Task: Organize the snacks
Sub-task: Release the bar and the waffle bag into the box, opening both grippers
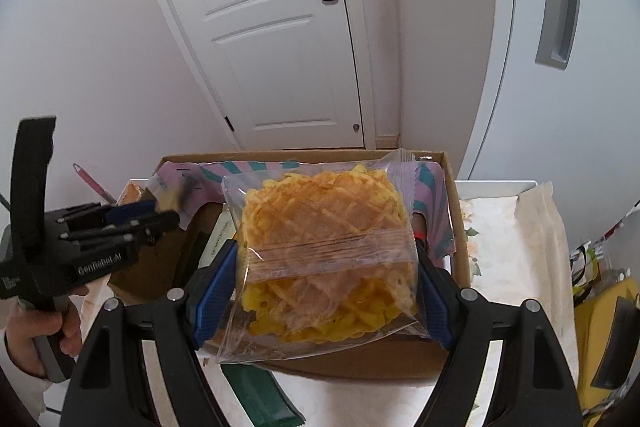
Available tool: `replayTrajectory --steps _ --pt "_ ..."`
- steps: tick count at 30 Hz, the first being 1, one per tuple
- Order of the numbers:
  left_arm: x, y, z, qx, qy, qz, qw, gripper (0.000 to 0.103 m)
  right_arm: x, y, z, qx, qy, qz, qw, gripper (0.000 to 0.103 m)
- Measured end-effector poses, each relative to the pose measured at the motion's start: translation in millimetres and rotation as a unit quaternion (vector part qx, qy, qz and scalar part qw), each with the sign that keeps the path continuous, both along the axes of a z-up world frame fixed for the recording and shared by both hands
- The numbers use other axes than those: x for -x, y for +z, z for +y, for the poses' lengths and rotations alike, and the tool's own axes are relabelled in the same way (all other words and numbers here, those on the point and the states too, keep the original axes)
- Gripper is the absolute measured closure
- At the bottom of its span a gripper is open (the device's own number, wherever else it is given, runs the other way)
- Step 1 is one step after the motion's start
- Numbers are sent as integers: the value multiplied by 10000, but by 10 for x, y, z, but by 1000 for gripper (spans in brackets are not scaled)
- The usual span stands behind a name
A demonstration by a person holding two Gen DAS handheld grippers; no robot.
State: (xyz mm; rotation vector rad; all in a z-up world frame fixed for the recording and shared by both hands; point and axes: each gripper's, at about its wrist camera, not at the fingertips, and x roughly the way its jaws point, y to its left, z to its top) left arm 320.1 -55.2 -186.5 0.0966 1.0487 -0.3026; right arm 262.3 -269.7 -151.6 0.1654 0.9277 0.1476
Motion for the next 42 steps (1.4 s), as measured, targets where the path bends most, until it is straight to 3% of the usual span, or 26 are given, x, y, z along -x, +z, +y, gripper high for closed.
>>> replayTrajectory --steps 11,21,23,24,36,42 --pt "266 69 188 101 32 -162 9998 0 -8 -31 -59 -171 -192 218 9994 26" --pt "459 277 362 164 294 -348 9988 1 -278 -22 138 -325 42 552 9979 22" --pt "509 323 387 153 362 -409 9984 1 -298 -61 151 -381 39 532 9978 5" --pt "540 341 406 148 402 -436 9981 0 -306 -82 159 -437 75 509 9977 2" --pt "1039 428 639 53 966 -516 9940 0 139 212 32 -560 150 -160 9982 1" --pt "1382 480 620 26 1010 -658 9927 0 418 365 56 -367 460 -185 9981 1"
